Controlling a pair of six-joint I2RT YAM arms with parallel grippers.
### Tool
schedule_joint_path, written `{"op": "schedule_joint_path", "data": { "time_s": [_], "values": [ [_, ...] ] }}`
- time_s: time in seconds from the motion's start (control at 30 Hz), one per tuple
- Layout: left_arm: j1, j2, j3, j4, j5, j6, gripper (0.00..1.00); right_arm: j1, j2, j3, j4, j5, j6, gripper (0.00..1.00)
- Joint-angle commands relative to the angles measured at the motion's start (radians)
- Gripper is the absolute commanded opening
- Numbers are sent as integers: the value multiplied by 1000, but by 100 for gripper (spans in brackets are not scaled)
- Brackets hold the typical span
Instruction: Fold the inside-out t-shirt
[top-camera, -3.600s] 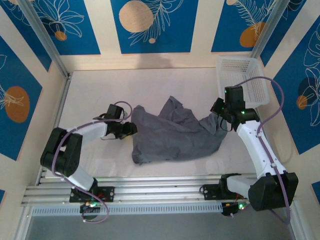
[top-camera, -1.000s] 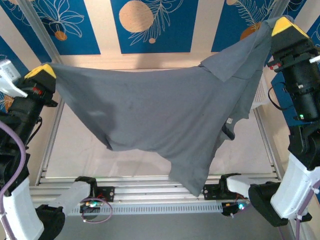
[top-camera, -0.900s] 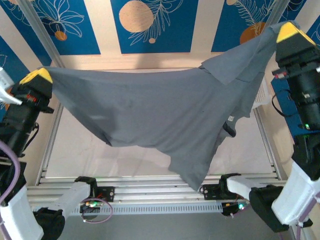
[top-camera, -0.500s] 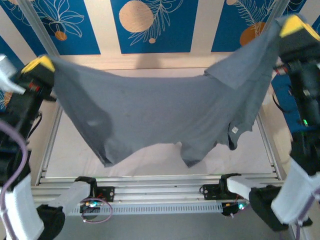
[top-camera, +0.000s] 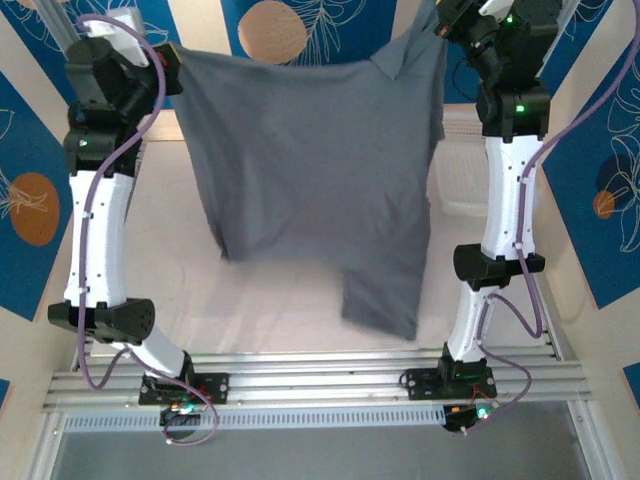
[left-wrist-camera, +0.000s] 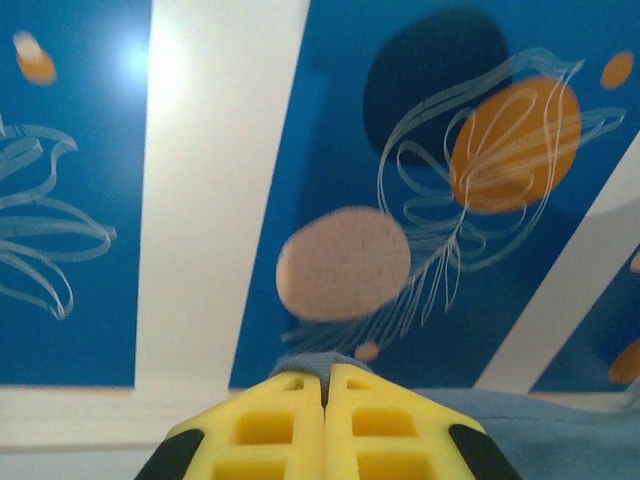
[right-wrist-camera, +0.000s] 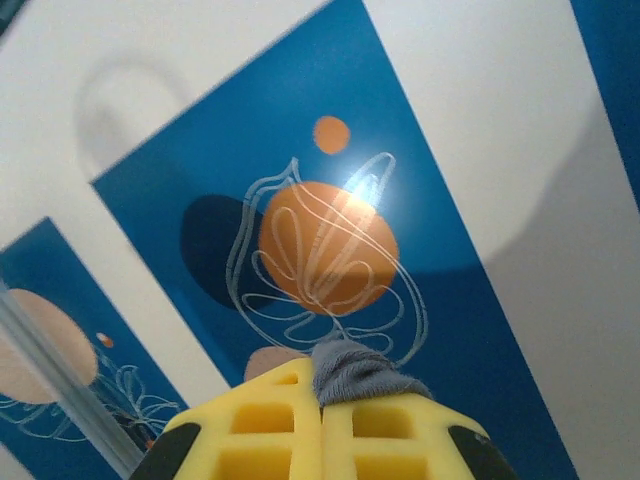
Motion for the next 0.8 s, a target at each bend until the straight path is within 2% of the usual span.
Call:
{"op": "schedule_joint_path", "data": {
  "time_s": [0.0,0.13,0.23,0.3,0.37,0.43,0.47,0.53,0.67,0.77],
  "values": [
    [35,-68,129,77,50,20,0,-24,-150,95,178,-70,91,0],
    [41,-92,139,42,67,-6,0,-46,-214,64,110,-84,130,0],
    [40,-116,39,21,82,-14,0,-46,-264,-49,-4,-134,101,0],
    [42,-167,-158,91,111,-14,0,-42,-300,-179,-87,-208,33,0],
    [42,-238,-423,239,167,-12,0,-37,-309,-293,-244,-255,-30,0],
    [41,-281,-622,342,217,-15,0,-39,-307,-390,-405,-260,-92,0],
    [42,-294,-714,383,232,-29,0,-38,-326,-493,-442,-256,-108,0],
    [41,-316,-871,458,266,-57,0,-43,-399,-777,-374,-302,-123,0],
    [39,-363,-1204,648,301,-172,0,-64,-571,-1381,-66,-320,-34,0],
    [35,-394,-1408,715,257,-248,0,-87,-657,-1686,110,-322,48,0]
  ]
}}
